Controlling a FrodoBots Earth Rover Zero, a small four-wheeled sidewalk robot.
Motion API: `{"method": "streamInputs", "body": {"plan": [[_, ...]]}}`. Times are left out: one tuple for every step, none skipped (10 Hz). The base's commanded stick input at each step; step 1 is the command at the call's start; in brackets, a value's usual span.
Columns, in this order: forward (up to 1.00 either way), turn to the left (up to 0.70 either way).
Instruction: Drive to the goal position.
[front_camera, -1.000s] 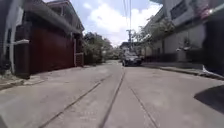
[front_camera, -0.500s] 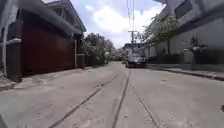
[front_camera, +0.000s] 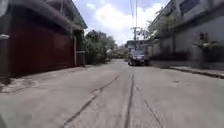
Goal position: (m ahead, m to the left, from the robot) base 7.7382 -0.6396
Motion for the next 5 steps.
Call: {"method": "streamInputs", "body": {"plan": [[1.00,-0.08],[1.00,-0.08],[1.00,-0.08],[1.00,-0.07],[1.00,-0.06]]}}
